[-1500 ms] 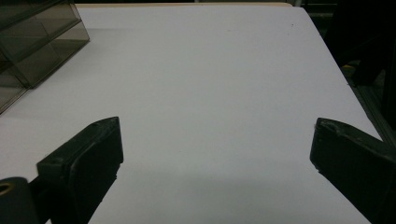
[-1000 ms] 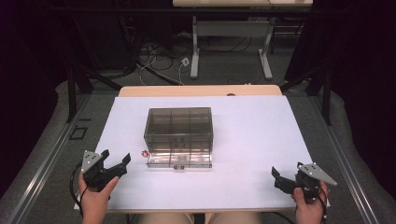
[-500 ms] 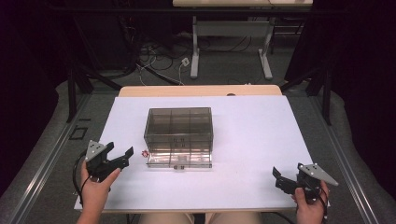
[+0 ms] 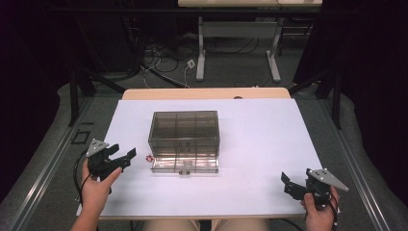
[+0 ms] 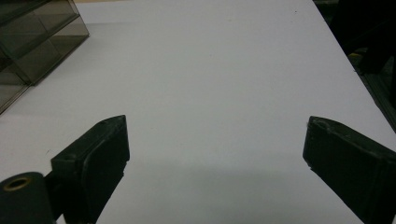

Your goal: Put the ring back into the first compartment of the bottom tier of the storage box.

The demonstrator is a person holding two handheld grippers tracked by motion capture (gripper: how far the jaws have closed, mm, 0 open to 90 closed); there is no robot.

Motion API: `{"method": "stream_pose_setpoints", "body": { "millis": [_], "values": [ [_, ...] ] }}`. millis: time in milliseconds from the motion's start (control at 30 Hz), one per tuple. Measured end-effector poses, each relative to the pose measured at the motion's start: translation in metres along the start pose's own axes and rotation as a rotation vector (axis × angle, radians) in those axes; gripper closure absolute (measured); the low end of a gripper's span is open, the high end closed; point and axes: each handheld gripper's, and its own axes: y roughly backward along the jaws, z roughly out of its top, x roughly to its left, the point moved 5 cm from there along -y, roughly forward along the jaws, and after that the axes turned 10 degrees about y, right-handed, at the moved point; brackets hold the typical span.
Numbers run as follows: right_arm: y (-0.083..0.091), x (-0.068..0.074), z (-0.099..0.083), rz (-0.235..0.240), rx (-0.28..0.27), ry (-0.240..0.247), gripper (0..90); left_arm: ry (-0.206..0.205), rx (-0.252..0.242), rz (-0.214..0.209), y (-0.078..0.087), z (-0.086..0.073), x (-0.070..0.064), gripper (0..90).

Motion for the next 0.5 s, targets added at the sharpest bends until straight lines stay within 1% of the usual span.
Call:
{"method": "stream_pose_setpoints", "body": {
  "millis": [33, 100, 167, 233, 267, 300, 367, 400, 433, 467, 500],
  "values": [
    [0.0, 0.0, 0.0, 0.001, 0.0, 0.0, 7.0, 0.012, 0.012, -0.003, -0.002, 0.0, 0.002, 28.0],
    [0.0, -0.001, 0.0, 0.005, 0.002, -0.001, 7.0, 0.018, 0.021, -0.005, -0.003, 0.0, 0.003, 29.3],
    [0.0, -0.001, 0.0, 0.003, 0.003, 0.0, 7.1, 0.03, 0.04, -0.024, -0.005, 0.0, 0.004, 30.9],
    [0.0, -0.001, 0.0, 0.004, 0.004, -0.002, 7.1, 0.055, 0.061, -0.05, -0.007, -0.001, 0.003, 32.6],
    [0.0, -0.001, 0.0, 0.004, 0.004, -0.002, 7.1, 0.055, 0.061, -0.05, -0.007, -0.001, 0.003, 33.3],
    [-0.002, 0.0, 0.0, -0.01, -0.024, -0.011, 7.1, 0.077, 0.078, -0.072, -0.01, -0.002, 0.003, 33.4],
    [-0.002, 0.0, 0.0, -0.01, -0.024, -0.01, 7.1, 0.1, 0.083, -0.086, -0.014, -0.003, 0.001, 33.8],
    [-0.001, 0.0, 0.0, -0.005, -0.012, -0.01, 7.1, 0.1, 0.083, -0.086, -0.014, -0.003, 0.001, 34.2],
    [-0.003, 0.0, 0.0, -0.009, -0.021, -0.016, 7.1, 0.097, 0.093, -0.088, -0.016, -0.002, -0.001, 34.8],
    [-0.001, 0.0, -0.001, 0.003, 0.001, -0.008, 7.2, 0.097, 0.093, -0.088, -0.016, -0.002, -0.001, 35.6],
    [-0.001, 0.0, -0.001, 0.005, 0.004, -0.006, 7.2, 0.101, 0.105, -0.092, -0.019, -0.002, -0.003, 36.4]
  ]
}}
